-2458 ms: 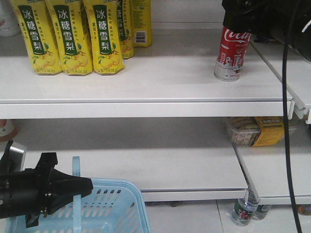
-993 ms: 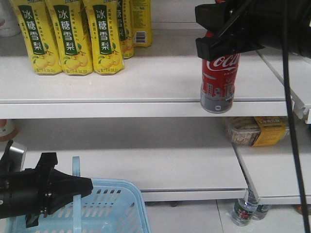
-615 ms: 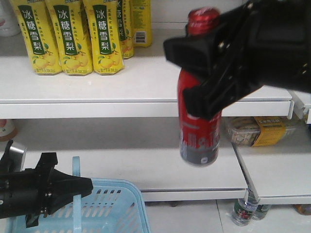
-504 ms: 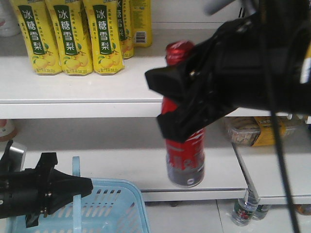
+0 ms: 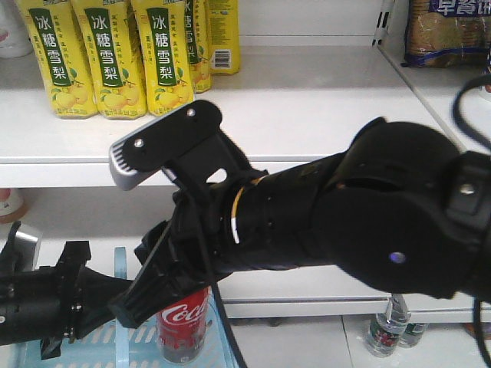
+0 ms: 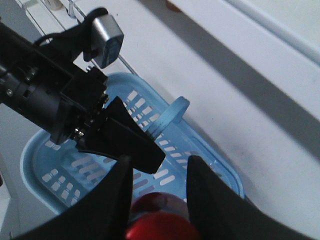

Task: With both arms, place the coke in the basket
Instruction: 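Lower the bottle into the basket and open the right gripper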

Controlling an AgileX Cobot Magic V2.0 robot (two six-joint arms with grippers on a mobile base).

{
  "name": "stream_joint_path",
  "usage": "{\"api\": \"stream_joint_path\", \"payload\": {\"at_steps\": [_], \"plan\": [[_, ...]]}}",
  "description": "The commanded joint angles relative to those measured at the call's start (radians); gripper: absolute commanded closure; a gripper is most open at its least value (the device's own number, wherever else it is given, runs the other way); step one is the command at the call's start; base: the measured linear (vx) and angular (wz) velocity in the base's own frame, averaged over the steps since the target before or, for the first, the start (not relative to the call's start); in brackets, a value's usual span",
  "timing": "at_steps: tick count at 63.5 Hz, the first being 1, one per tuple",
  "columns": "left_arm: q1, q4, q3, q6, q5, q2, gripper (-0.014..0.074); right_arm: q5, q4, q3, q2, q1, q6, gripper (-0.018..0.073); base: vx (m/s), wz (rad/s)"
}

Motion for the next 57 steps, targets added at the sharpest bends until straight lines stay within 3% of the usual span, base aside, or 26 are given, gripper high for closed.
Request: {"api": "stream_joint_path", "payload": {"at_steps": [1, 34, 57], "plan": [[-0.001, -0.074, -0.021, 0.004, 0.056, -0.023, 0.0603, -0.062, -0.015, -0.036, -0.004, -0.001, 0.015, 0.0563, 0.00, 0.00], [-0.001, -0.074, -0.021, 0.004, 0.056, -0.023, 0.0603, 0.002, -0.060, -0.036, 0.060, -0.001, 0.134, 0.0563, 0.00, 0.00], [-0.001, -0.074, -0.021, 0.004, 0.056, -0.023, 0.0603, 0.043, -0.030, -0.036, 0.147, -0.001, 0.141, 0.0561, 0.00, 0.00]]}}
